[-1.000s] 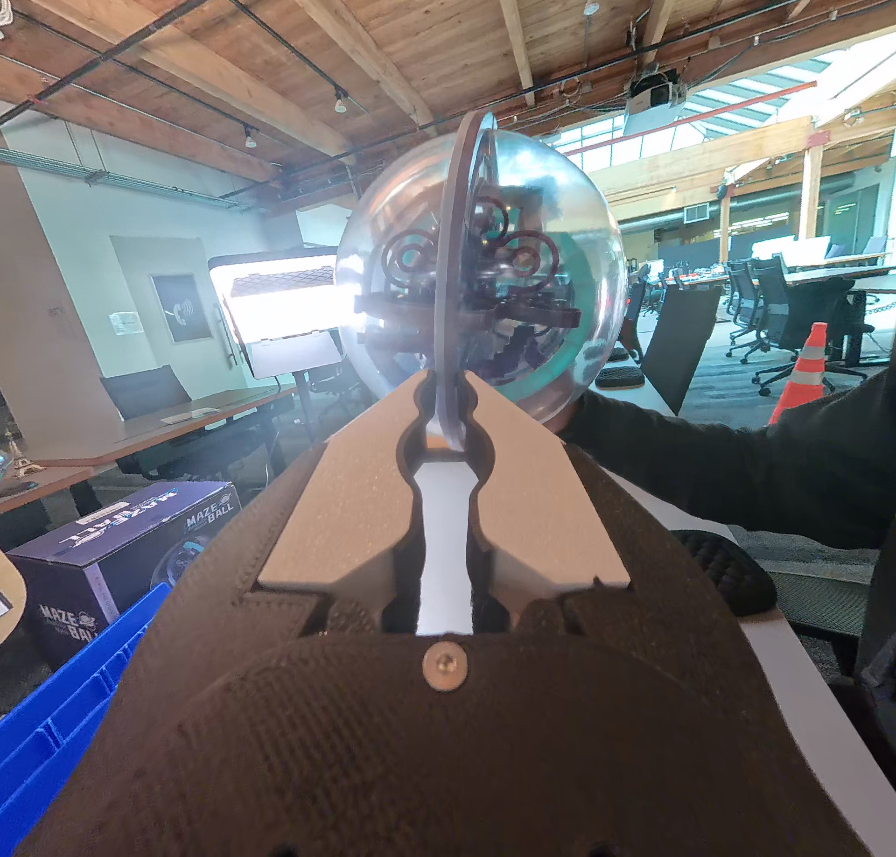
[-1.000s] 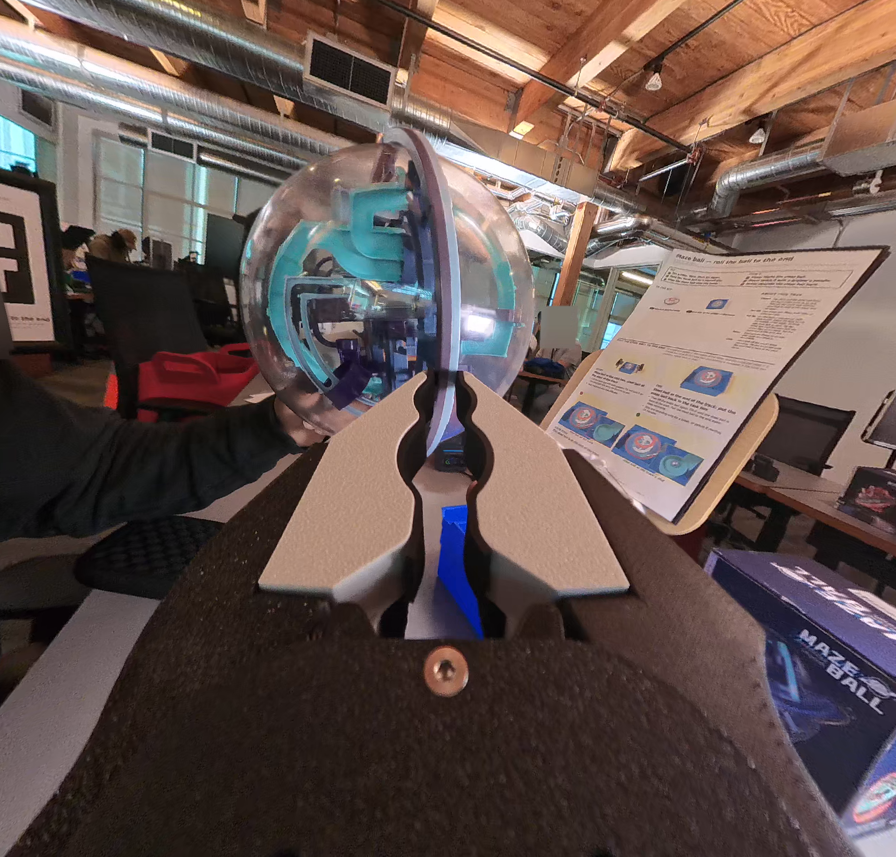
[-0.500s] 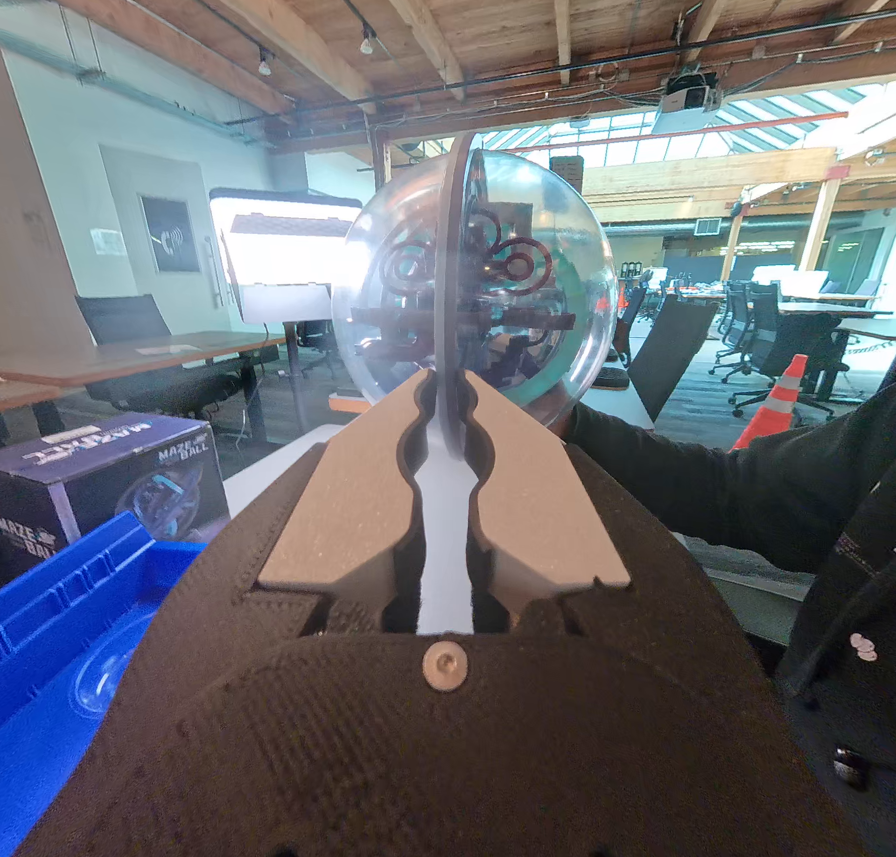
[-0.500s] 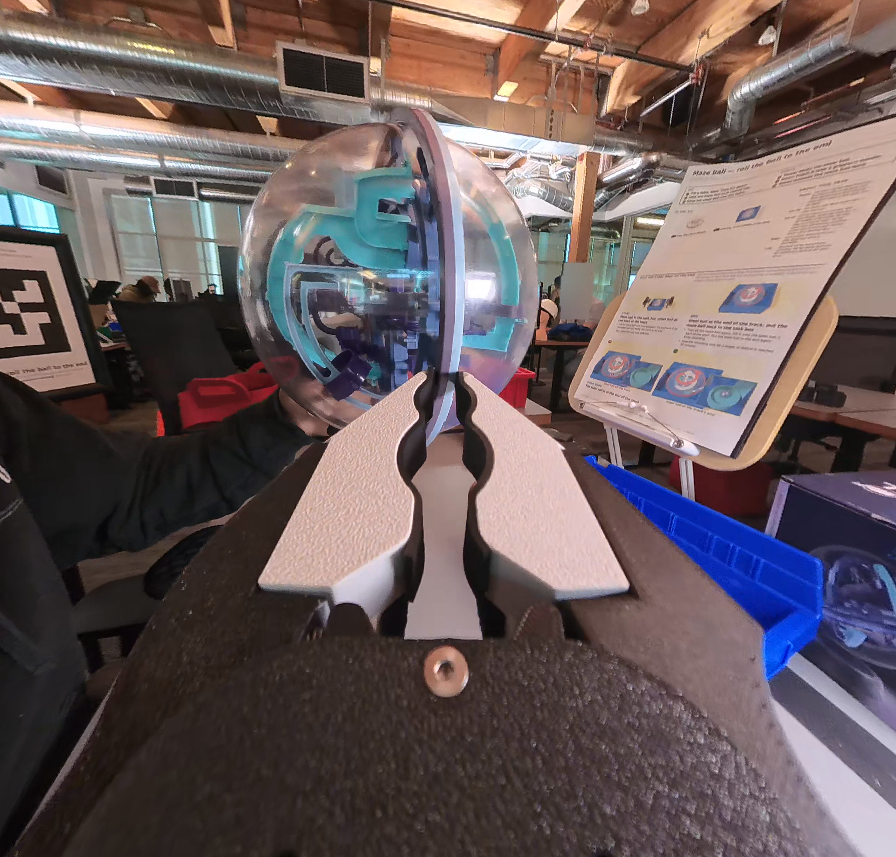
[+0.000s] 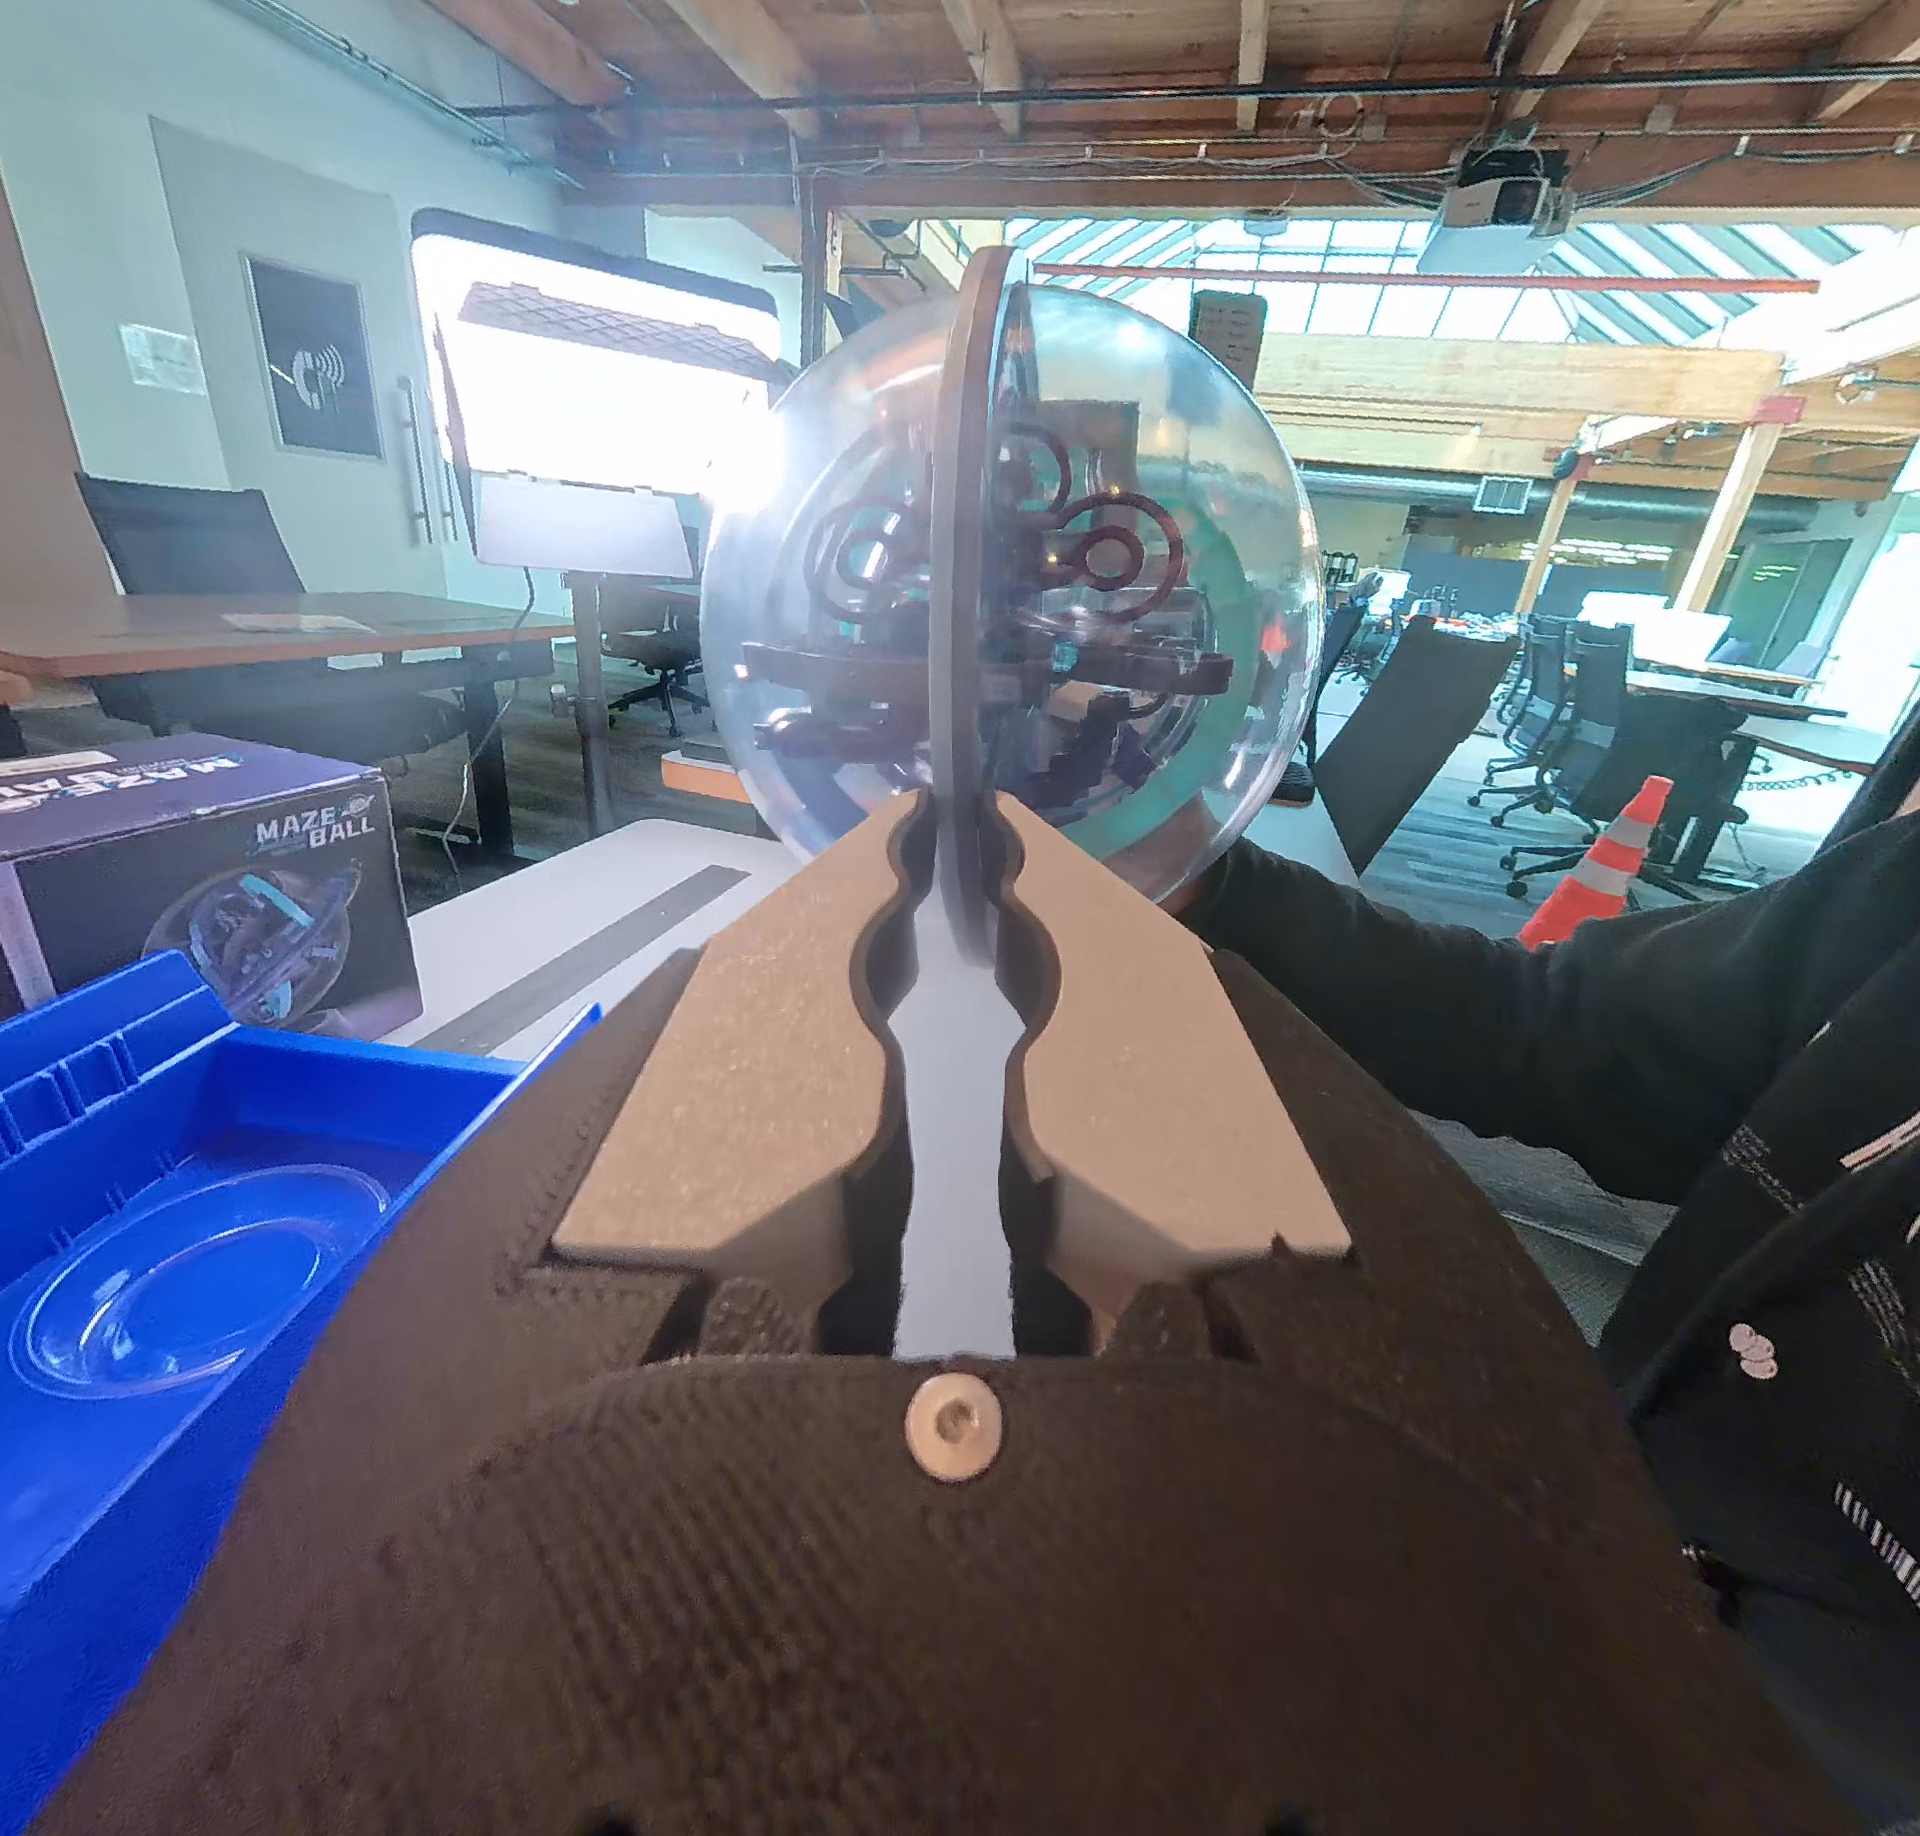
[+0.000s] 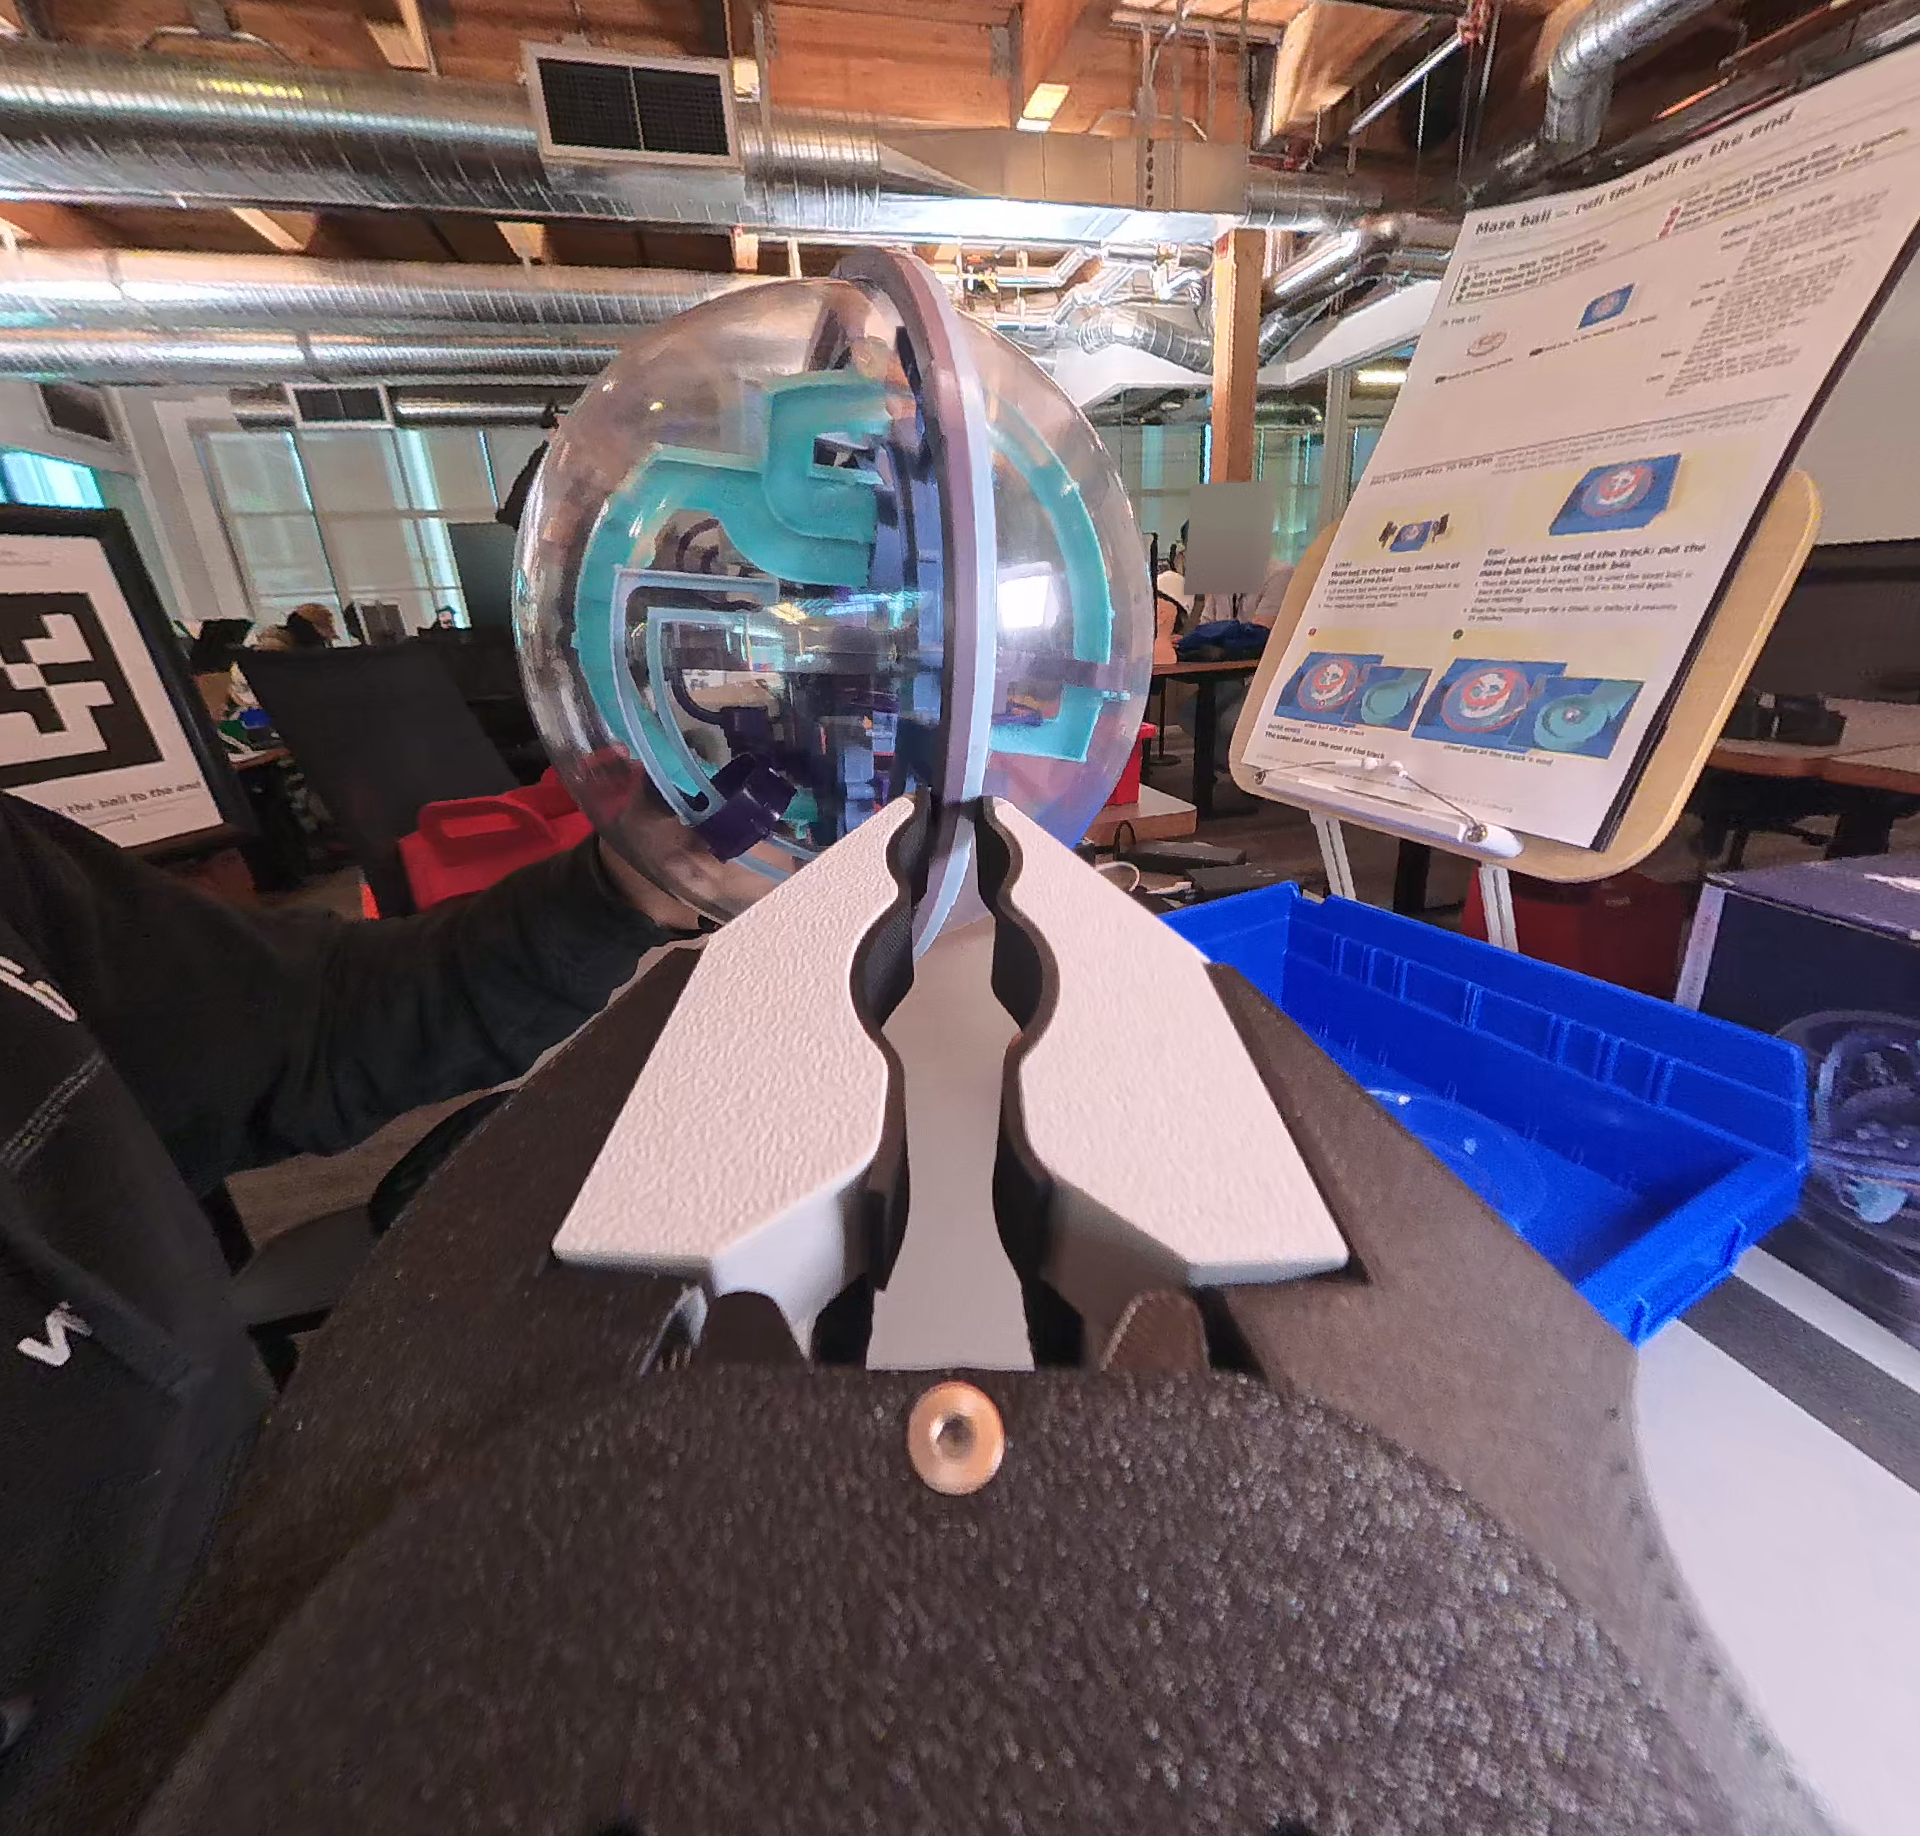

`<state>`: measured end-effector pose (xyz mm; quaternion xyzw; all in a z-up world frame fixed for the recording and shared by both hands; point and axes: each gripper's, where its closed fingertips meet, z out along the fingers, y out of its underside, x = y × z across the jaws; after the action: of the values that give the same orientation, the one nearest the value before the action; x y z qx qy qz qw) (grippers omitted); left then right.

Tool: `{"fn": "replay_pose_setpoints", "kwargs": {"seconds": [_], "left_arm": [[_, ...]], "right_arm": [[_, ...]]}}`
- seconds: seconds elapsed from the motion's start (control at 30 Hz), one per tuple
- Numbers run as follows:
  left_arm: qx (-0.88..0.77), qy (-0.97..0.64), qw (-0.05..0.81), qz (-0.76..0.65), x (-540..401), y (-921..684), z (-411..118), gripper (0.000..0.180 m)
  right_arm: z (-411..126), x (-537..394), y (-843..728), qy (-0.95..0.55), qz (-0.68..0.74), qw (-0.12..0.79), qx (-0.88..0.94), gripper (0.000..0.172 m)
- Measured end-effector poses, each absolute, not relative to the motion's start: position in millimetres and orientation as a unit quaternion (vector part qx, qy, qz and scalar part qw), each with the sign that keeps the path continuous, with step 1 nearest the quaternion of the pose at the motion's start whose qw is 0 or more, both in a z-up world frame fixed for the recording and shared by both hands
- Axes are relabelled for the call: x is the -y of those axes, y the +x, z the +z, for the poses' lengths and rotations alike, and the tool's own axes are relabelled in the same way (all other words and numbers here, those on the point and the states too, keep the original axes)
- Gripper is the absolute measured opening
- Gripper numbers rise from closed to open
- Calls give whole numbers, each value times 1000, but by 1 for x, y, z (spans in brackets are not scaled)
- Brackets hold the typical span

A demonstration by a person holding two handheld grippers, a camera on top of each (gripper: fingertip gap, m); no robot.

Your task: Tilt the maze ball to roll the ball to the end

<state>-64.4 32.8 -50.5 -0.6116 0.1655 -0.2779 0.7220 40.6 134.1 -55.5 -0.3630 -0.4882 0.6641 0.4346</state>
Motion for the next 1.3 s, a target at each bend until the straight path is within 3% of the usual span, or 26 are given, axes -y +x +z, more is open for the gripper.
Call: {"fn": "replay_pose_setpoints", "kwargs": {"seconds": [1.3], "left_arm": [[-107,-649,670,-345,-32,-76,-101,6]], "right_arm": [[-108,-129,33,-424,681,364,473,6]]}}
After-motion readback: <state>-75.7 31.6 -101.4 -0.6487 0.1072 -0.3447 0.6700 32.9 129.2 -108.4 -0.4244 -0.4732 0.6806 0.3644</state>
